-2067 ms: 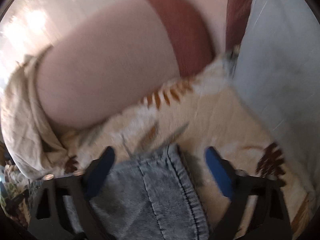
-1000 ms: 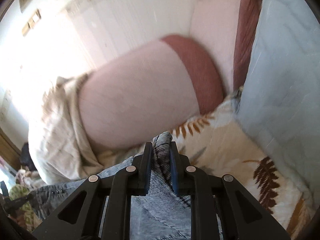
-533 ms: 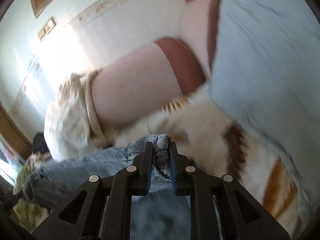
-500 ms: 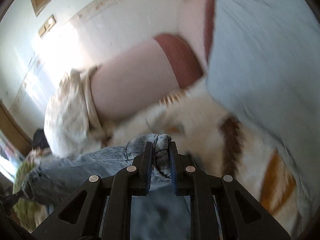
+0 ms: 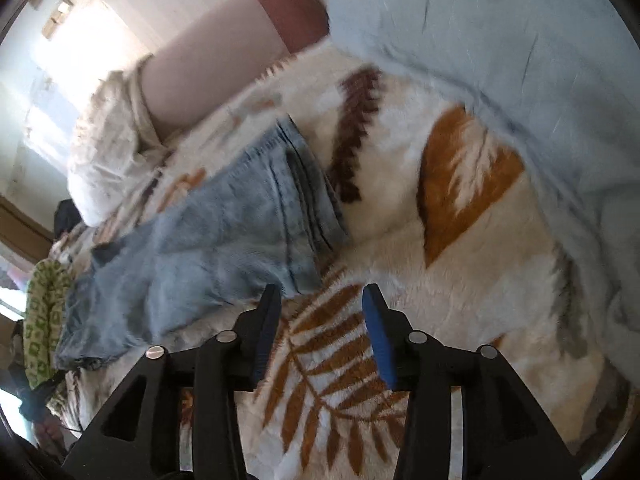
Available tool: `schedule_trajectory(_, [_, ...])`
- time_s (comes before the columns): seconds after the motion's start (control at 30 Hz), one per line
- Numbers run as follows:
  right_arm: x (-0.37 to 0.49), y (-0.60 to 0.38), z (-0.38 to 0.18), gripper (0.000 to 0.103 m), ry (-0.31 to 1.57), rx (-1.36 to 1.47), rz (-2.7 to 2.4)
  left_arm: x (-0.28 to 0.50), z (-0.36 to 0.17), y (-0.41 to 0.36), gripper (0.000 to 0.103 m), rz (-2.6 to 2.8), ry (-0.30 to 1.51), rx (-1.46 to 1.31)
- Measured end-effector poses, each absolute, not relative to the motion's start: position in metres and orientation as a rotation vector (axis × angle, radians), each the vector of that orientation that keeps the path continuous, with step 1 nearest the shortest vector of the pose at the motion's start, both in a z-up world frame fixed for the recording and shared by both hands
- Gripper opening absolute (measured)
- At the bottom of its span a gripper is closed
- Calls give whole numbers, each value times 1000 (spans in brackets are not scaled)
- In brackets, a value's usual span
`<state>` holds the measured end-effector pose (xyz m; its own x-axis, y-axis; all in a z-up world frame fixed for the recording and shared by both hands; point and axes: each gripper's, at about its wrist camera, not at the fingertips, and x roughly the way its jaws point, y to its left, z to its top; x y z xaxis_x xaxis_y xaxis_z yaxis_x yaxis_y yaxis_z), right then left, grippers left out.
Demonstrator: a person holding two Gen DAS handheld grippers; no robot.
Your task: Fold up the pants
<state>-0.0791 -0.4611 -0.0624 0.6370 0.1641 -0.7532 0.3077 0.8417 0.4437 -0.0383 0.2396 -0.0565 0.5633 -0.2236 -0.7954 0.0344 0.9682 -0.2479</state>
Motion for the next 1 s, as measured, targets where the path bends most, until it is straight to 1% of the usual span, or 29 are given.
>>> schedule_trajectory(0.03, [-78,-462,-50,53,855,584,-83,-41,-50,242,10,-145,945,-214])
schedule_trajectory(0.07, [-79,-463,-45,56,832,586,-81,-41,-44,243,10,-146,929,-222])
schedule_trajectory(0.13, [-67,-463,-28,58,795,590,-56,-39,-32,238,10,-172,905,-246])
schedule_trajectory(0.27, [-22,-457,-20,59,810,573,-59,-23,-21,198,10,-253,865,-218])
schedule_trajectory(0.4, [23,-463,-41,59,894,599,-84,-1,-31,157,10,-312,867,-206])
schedule_trajectory(0.5, [50,-470,-63,58,974,608,-124,13,-47,138,10,-344,905,-215])
schedule_trajectory(0.53, [58,-470,-72,57,1012,610,-124,15,-53,133,10,-349,909,-203])
schedule_trajectory(0.57, [63,-469,-78,53,1030,622,-103,18,-58,128,10,-348,914,-185])
schedule_trajectory(0.63, [69,-465,-85,52,1045,627,-83,20,-68,123,10,-352,926,-162])
schedule_trajectory(0.7, [76,-459,-92,46,1076,591,-95,21,-75,123,10,-354,936,-156])
schedule_trajectory(0.73, [78,-457,-93,35,1086,569,-110,22,-77,124,10,-354,940,-156])
schedule_trajectory(0.77, [81,-455,-94,21,1092,532,-137,22,-78,126,10,-355,940,-158])
schedule_trajectory(0.83, [81,-454,-89,15,1076,512,-141,23,-79,131,10,-347,933,-166])
schedule_trajectory(0.87, [80,-454,-82,13,1036,515,-132,23,-80,134,10,-343,930,-171])
schedule_trajectory(1.0, [77,-456,-38,12,823,527,-121,26,-80,145,10,-324,896,-216])
